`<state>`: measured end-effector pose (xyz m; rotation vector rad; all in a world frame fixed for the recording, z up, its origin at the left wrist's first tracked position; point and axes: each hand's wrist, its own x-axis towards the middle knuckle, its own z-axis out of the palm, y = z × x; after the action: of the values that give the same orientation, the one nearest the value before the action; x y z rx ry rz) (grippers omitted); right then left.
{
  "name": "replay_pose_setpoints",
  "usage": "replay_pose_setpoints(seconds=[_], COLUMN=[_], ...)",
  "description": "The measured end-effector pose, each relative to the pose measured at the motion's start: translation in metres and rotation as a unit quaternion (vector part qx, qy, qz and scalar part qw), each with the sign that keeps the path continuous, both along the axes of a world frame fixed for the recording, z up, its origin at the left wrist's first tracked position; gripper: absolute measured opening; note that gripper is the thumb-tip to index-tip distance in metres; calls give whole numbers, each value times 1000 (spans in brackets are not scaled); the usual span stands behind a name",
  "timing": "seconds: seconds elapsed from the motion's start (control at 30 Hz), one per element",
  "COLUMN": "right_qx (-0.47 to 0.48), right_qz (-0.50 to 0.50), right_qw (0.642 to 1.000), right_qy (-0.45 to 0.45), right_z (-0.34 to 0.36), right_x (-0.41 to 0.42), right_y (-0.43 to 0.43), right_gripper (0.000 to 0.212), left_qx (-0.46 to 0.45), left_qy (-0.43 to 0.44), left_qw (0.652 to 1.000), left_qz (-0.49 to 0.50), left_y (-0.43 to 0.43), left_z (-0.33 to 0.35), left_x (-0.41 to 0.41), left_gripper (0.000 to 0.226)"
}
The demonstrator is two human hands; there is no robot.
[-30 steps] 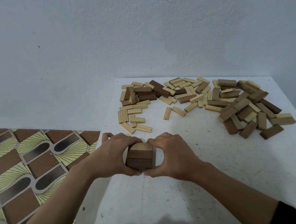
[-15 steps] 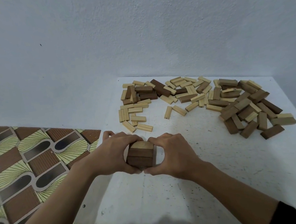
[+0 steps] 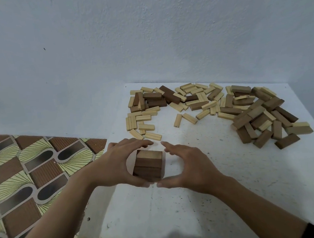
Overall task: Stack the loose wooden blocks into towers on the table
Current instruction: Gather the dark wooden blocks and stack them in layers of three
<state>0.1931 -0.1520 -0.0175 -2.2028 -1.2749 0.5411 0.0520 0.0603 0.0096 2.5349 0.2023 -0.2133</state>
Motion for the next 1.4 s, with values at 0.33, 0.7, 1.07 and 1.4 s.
replay_pose_setpoints(seconds=[0.33, 0.7, 1.07, 1.4], right_qx=[167, 157, 82, 25], right_qz=[-138, -158, -80, -132], right_qw=[976, 974, 975, 957], right_qy=[23, -47, -191, -258], right_z=[2, 7, -3, -25], right_x=[22, 99, 141, 150], right_y=[-25, -17, 83, 117], right_gripper=[18, 11, 33, 26], left_qx=[-70, -7, 124, 107], left_qy=[-199, -189, -76, -154], left_qw=[975, 963, 938, 918], left_qz=[66, 194, 316, 350], left_y=[-37, -31, 40, 43], left_z=[21, 11, -16, -26], left_x=[36, 110, 154, 157], left_gripper=[10, 10, 28, 20])
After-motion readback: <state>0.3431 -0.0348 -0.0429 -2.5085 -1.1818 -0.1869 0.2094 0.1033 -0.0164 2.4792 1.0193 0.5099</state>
